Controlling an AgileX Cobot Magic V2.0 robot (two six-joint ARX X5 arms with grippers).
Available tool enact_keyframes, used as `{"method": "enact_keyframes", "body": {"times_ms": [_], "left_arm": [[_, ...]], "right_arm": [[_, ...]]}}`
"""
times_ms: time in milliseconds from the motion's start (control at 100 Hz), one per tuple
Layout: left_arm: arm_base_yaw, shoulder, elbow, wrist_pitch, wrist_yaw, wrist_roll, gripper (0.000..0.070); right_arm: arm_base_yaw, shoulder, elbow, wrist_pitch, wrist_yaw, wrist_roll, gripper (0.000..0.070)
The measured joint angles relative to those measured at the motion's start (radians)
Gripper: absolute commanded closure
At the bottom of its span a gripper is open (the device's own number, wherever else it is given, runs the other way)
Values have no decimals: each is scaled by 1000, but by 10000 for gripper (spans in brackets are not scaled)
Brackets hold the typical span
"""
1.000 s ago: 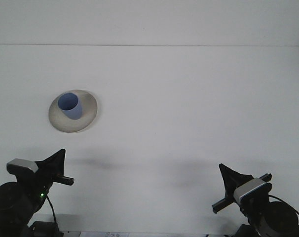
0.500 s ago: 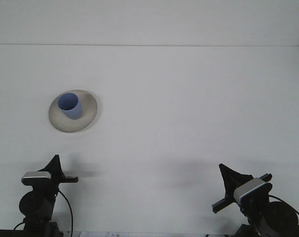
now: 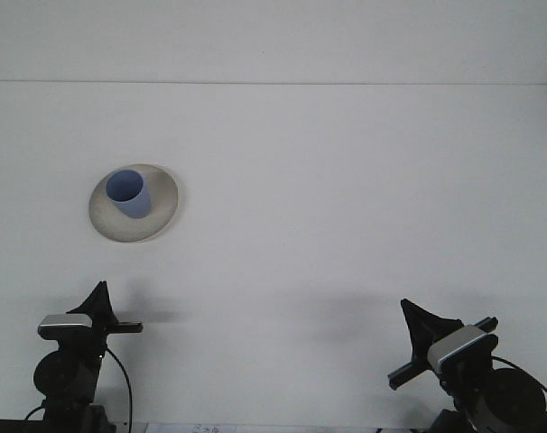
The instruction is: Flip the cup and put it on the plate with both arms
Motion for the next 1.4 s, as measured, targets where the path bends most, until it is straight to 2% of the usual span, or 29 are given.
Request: {"method": "enact_keyframes", "body": {"times_ms": [410,540,630,740,960,1080,1250,1400], "left_arm": [[0,0,0,0,0,0,685],[0,0,0,0,0,0,685],[0,0,0,0,0,0,685],[0,0,0,0,0,0,685],[0,0,0,0,0,0,685],[0,0,0,0,0,0,685],[0,0,0,0,0,0,685],[0,0,0,0,0,0,685]], "right_arm": [[0,0,0,0,0,0,693],[-7,0,0,0,3,-33,693],[-79,0,-5,10,-6,-60,693],[-262,-22,-85,130,-93,-80,693],[-727,-175,-420,412,-367,-100,693],[-830,-243,-553,459,-384,-97,693],[-832,-259,-652,533,-371,-88,693],[-835,-260,-657,499,-368,-80,693]]}}
